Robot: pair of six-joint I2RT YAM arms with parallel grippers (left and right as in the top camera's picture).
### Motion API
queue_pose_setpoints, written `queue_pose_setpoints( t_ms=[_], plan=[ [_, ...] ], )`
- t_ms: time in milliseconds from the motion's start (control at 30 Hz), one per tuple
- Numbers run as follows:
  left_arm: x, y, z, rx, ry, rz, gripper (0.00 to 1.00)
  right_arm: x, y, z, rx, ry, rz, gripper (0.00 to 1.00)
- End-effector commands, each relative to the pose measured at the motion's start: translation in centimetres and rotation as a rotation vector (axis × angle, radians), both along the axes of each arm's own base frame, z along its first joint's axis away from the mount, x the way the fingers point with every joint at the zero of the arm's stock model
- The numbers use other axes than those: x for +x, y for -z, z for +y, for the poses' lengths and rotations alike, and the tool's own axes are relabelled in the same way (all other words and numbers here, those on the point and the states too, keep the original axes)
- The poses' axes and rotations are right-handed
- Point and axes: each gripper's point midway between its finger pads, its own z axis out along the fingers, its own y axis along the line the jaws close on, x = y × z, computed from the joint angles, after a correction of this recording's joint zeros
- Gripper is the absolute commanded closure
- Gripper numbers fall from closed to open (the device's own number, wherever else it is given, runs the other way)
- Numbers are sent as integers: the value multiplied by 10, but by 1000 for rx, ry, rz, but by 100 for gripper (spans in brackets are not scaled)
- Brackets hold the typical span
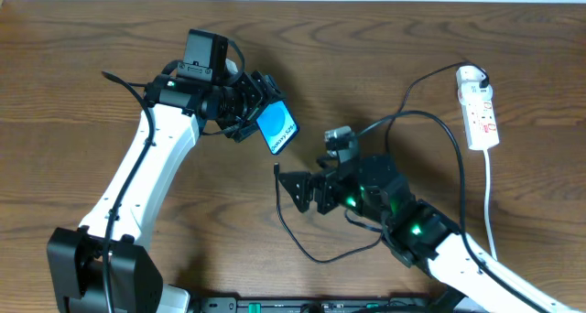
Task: Plug charger to phone and switch on socket
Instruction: 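Move the right gripper to the phone's lower end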
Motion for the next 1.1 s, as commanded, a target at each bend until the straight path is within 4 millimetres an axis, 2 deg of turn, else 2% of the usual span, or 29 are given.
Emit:
queue_pose_setpoints(
  t_ms=[0,133,300,567,733,1067],
  plan=[
    [4,-8,4,10,-20,-33,32,12,-14,11,44,10,-53,12],
    [4,-9,4,6,-30,-30,32,25,-18,21,100,35,-71,16],
    [5,-9,4,2,-37,-26,32,47,-2,27,197,156,35,25],
    [5,-9,4,1,-37,-27,32,67,3,42,305,183,26,37],
    [5,-9,4,1,-37,-26,32,72,4,47,356,191,33,45],
    [1,-9,-2,2,-19,-24,32,80,2,42,375,248,25,57]
  ],
)
